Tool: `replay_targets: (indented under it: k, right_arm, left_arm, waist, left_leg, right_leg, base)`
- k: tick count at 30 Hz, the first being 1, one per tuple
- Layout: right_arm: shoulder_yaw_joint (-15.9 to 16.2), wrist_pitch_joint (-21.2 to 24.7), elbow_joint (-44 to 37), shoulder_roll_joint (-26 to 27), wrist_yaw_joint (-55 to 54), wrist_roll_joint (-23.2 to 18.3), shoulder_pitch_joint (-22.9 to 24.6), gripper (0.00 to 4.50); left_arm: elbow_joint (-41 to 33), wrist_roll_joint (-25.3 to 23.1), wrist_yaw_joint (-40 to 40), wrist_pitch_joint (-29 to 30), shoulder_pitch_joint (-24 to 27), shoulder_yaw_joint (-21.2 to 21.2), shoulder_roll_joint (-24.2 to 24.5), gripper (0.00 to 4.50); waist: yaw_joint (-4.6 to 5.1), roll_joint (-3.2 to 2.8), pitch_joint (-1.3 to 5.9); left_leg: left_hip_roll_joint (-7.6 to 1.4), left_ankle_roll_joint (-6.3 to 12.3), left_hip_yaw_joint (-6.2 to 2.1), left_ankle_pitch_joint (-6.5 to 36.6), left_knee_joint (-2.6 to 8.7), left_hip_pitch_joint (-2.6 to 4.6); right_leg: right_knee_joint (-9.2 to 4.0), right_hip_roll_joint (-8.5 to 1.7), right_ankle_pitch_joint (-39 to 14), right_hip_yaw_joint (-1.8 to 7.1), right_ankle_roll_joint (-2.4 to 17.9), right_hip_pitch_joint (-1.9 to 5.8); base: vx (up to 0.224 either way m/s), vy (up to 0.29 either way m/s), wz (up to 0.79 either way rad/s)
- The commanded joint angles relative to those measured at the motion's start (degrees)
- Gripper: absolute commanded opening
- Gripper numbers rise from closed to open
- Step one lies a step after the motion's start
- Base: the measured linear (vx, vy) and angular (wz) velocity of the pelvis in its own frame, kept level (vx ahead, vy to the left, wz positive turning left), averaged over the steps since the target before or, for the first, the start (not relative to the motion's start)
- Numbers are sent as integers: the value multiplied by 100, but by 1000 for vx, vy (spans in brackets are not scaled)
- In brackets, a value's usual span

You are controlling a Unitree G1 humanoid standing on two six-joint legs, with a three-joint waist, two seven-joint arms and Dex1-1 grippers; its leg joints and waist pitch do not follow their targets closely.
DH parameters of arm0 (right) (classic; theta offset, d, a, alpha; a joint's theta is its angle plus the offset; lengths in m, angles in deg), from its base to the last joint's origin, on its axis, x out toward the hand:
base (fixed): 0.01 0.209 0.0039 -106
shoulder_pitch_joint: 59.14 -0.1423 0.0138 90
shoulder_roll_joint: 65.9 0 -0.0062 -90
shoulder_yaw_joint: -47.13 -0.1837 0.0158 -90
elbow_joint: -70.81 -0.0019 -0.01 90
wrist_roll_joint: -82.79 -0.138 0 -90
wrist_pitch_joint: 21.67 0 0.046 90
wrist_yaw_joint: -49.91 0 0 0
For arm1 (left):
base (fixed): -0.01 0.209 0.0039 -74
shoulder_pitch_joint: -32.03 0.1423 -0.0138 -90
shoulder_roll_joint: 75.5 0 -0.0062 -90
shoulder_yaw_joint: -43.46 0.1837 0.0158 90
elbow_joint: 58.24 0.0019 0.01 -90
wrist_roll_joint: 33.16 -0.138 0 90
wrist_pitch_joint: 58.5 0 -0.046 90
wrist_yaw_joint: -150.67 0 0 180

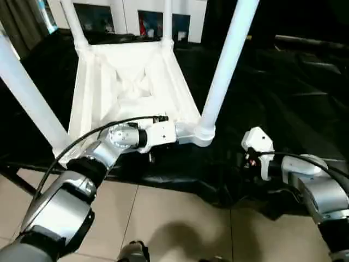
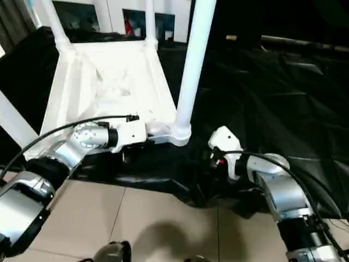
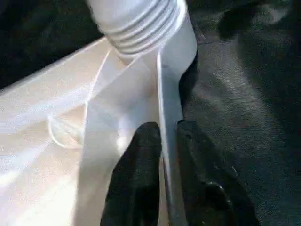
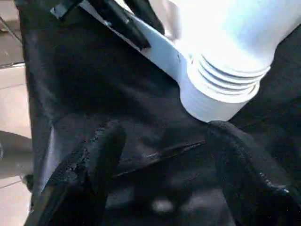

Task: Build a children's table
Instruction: Rotate table base

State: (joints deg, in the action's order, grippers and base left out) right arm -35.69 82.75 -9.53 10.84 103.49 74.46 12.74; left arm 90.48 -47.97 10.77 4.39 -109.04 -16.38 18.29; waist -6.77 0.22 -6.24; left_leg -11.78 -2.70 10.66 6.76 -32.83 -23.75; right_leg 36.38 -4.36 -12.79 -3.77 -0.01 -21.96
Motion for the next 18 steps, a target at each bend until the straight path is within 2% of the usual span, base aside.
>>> replay_targets:
  k: [1, 4, 8, 9, 10, 12, 13, 14, 15, 16, 17, 18]
  right_arm:
    - [-38, -45, -7, 3, -76, 45, 55, 317]
    - [-30, -49, -51, 27, -140, 38, 101, 317]
    - [-76, -60, -134, 90, -259, 41, 174, 317]
    - [-181, -111, -155, 193, -477, 6, 220, 317]
    - [-197, -114, -162, 208, -507, -1, 226, 317]
    - [-355, -136, -232, 349, -786, -65, 290, 317]
    - [-577, -75, -370, 547, -1141, -174, 399, 317]
    - [-577, -75, -370, 547, -1141, -174, 399, 317]
    - [-766, 52, -479, 719, -1469, -254, 510, 317]
    - [-766, 52, -479, 719, -1469, -254, 510, 317]
    - [-871, 65, -537, 840, -1727, -250, 601, 317]
    - [-962, 128, -594, 958, -1958, -255, 695, 317]
  left_arm:
    - [179, -481, -730, -235, -279, 102, 131, 107]
    - [263, -747, -977, -273, -352, 155, 235, 141]
    - [211, -910, -1212, -245, -289, 154, 383, 141]
    - [172, -726, -1608, -195, -205, -146, 392, 141]
    - [159, -677, -1636, -195, -188, -202, 383, 141]
    - [-28, -136, -1793, -216, 14, -753, 276, 141]
    - [-657, 995, -1581, 166, 485, -1595, -38, 141]
    - [-657, 995, -1581, 166, 485, -1595, -38, 141]
    - [-1406, 1902, -1626, 760, 964, -2225, -366, 141]
    - [-1406, 1902, -1626, 760, 964, -2225, -366, 141]
    - [-1943, 2300, -1787, 1030, 1338, -2435, -556, 141]
    - [-2358, 2568, -1954, 1264, 1677, -2569, -715, 141]
  waist:
    - [0, 11, 556]
    - [12, 23, 542]
    - [30, 17, 537]
    - [19, -18, 592]
    - [19, -17, 587]
    - [10, -25, 609]
    - [1, -27, 612]
    - [-9, -17, 611]
    - [-9, -10, 617]
    - [-20, -20, 623]
    - [-26, -29, 608]
    - [-15, 34, 608]
  left_leg:
    - [-187, 392, -102, 1136, 267, 216]
    - [-179, 254, -102, 1311, 282, 211]
    - [-174, 139, -98, 1457, 290, 221]
    - [-187, 59, -105, 1565, 283, 250]
    - [-187, 30, -103, 1573, 284, 241]
    - [-181, -14, -97, 1633, 280, 250]
    - [-187, -36, -91, 1588, 274, 249]
    - [-191, -32, -86, 1534, 270, 233]
    - [-180, 21, -73, 1602, 262, 250]
    - [-196, -3, -75, 1562, 250, 246]
    - [-186, 41, -60, 1663, 258, 248]
    - [-219, 26, -68, 1652, 276, 234]
  right_leg:
    - [-378, -401, 351, 247, 1428, 247]
    - [-421, -422, -40, 245, 1382, 252]
    - [-452, -422, -403, 255, 1331, 232]
    - [-454, -433, -521, 257, 1348, 234]
    - [-449, -436, -516, 258, 1361, 231]
    - [-450, -431, -569, 256, 1392, 222]
    - [-426, -451, -510, 258, 1499, 220]
    - [-399, -467, -408, 254, 1611, 233]
    - [-436, -429, -498, 252, 1601, 195]
    - [-382, -447, -417, 252, 1658, 214]
    - [-440, -418, -574, 254, 1622, 166]
    - [-390, -426, -605, 255, 1600, 189]
  base:
    - [0, 0, 0]
    - [0, 0, 0]
    - [0, 0, 0]
    - [0, 0, 0]
    - [0, 0, 0]
    - [0, 0, 0]
    - [0, 0, 0]
    - [0, 0, 0]
    - [0, 0, 0]
    - [0, 0, 0]
    - [0, 0, 0]
    - [0, 0, 0]
